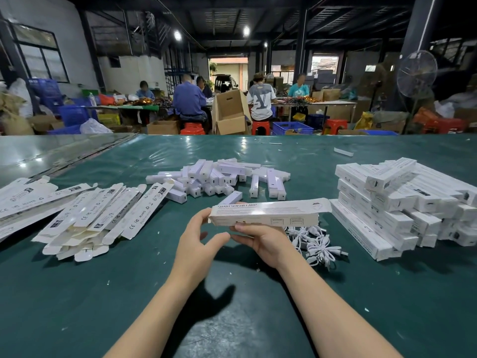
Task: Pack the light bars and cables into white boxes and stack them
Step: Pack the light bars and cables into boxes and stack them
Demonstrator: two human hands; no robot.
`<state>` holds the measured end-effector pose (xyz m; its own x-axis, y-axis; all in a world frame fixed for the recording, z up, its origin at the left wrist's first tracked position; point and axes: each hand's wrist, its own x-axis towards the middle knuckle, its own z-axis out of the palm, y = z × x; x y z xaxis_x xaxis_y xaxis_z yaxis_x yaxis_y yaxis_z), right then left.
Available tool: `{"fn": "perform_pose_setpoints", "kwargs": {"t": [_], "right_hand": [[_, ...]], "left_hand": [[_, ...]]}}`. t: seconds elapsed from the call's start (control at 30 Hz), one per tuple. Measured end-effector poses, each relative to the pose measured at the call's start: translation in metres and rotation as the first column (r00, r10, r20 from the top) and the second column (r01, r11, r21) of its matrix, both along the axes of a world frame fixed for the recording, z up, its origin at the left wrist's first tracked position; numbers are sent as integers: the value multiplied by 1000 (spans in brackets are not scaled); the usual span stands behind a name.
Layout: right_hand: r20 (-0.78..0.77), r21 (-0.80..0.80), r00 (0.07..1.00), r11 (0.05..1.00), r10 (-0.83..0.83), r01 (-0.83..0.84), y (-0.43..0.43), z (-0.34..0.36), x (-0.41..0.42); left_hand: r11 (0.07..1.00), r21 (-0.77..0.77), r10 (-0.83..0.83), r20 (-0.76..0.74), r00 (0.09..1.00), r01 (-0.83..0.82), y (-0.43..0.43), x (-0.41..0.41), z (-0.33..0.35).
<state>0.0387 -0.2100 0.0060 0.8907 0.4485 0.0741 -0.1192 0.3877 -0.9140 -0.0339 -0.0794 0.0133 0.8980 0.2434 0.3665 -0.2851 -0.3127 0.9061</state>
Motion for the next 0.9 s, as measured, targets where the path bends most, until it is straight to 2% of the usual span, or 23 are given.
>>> {"fn": "perform_pose_setpoints", "kwargs": {"t": [0.17, 0.27, 0.53, 0.73, 0.9], "right_hand": [[-33, 22, 999, 1000, 6, -5, -2, 4, 0], [-51, 32, 999, 999, -1, 3, -2, 5, -1], [-82, 92, 996, 995, -24, 32, -4, 9, -2], [-106, 112, 994, 993, -36, 48, -4, 10, -3], [-77, 103, 996, 993, -46, 54, -4, 9, -4]], "left_hand": [[942, -282, -195, -8, 981, 184, 4, 2, 5], [906, -350, -266, -27, 964, 240, 6, 3, 6], [882, -366, -356, -106, 928, 296, 2, 1, 12], [912, -276, -348, -136, 927, 302, -2, 1, 13], [932, -193, -329, -100, 939, 306, -3, 1, 9]]}}
